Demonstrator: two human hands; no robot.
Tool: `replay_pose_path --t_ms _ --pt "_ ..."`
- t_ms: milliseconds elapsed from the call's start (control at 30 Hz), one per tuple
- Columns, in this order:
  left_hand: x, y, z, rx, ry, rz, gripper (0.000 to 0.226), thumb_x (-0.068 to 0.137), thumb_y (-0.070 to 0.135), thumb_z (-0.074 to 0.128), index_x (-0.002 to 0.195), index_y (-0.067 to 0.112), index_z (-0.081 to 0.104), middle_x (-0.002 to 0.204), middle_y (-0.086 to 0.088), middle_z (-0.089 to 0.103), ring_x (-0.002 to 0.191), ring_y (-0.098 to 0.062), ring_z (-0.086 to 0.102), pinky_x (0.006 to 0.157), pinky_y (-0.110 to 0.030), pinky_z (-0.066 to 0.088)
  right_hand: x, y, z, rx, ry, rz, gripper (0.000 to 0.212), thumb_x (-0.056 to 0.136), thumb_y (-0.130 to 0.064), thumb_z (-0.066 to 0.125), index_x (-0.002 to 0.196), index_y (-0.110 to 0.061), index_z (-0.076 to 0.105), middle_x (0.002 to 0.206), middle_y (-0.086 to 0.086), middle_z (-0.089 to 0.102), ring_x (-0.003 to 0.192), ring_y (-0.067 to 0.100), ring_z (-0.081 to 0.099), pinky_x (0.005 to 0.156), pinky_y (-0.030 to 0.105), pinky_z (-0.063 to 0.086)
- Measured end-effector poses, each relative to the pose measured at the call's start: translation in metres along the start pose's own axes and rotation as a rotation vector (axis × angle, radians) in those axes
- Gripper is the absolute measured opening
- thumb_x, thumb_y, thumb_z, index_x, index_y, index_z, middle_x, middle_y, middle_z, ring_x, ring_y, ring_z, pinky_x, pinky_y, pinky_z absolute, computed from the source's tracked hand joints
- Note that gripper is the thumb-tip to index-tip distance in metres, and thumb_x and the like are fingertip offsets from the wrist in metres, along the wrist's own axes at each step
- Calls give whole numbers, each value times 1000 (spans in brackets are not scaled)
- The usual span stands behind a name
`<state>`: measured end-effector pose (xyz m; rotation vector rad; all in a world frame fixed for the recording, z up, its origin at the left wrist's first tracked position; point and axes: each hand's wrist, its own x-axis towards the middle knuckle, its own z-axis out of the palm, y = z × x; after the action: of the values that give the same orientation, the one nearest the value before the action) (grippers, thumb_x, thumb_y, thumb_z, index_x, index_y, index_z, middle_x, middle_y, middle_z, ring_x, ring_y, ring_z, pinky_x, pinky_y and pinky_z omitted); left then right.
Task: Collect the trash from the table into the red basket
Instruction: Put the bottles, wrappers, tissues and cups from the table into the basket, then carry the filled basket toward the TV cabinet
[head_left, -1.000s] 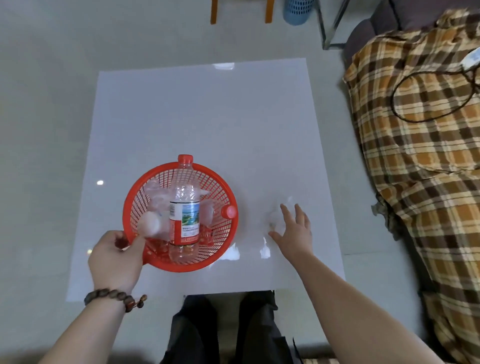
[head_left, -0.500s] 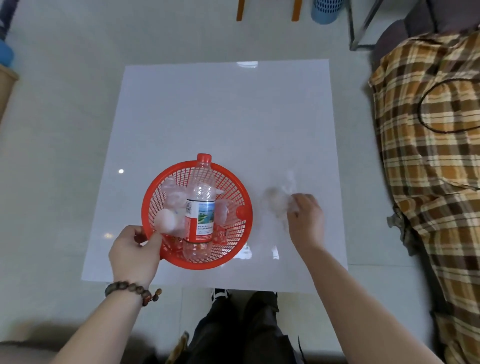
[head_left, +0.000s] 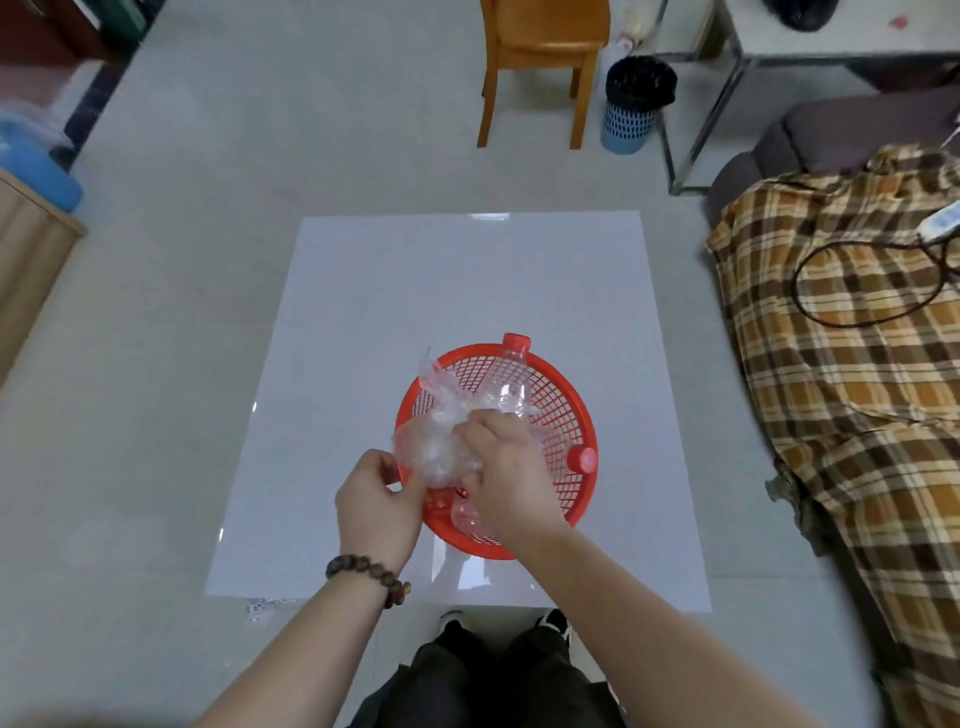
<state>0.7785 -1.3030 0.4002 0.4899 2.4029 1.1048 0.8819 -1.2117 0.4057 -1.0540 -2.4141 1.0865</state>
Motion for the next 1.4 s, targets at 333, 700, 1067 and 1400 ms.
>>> replay_pose_path --t_ms 333,700,1067,1400 --pt "-14 -10 -14 6 -15 3 18 77 14 69 68 9 54 70 -4 64 70 -28 64 63 -43 56 -1 -8 22 -254 -248 58 87 80 -15 68 149 -20 15 154 3 23 139 21 25 112 44 22" --pt "-5 -42 -55 -137 60 -220 16 73 16 69 74 7 57 78 -24 65 68 -38 66 64 -52 60 -4 20 -18 35 77 195 57 92 -42 49 143 -21 34 151 4 33 139 19 30 112 35 27" --pt "-52 -91 -87 -355 254 -411 13 81 9 66 79 0 57 83 -36 63 66 -44 63 66 -53 60 1 27 22 332 -239 521 22 96 -32 47 83 -31 64 85 -10 70 78 14 69 62 29 57" --pt "-139 -141 -108 -554 622 -618 12 85 14 69 85 3 63 72 -13 72 53 -16 70 47 -26 55 -21 -19 77 323 -523 308 22 94 -26 49 80 -33 64 89 -4 72 83 18 70 78 43 59"
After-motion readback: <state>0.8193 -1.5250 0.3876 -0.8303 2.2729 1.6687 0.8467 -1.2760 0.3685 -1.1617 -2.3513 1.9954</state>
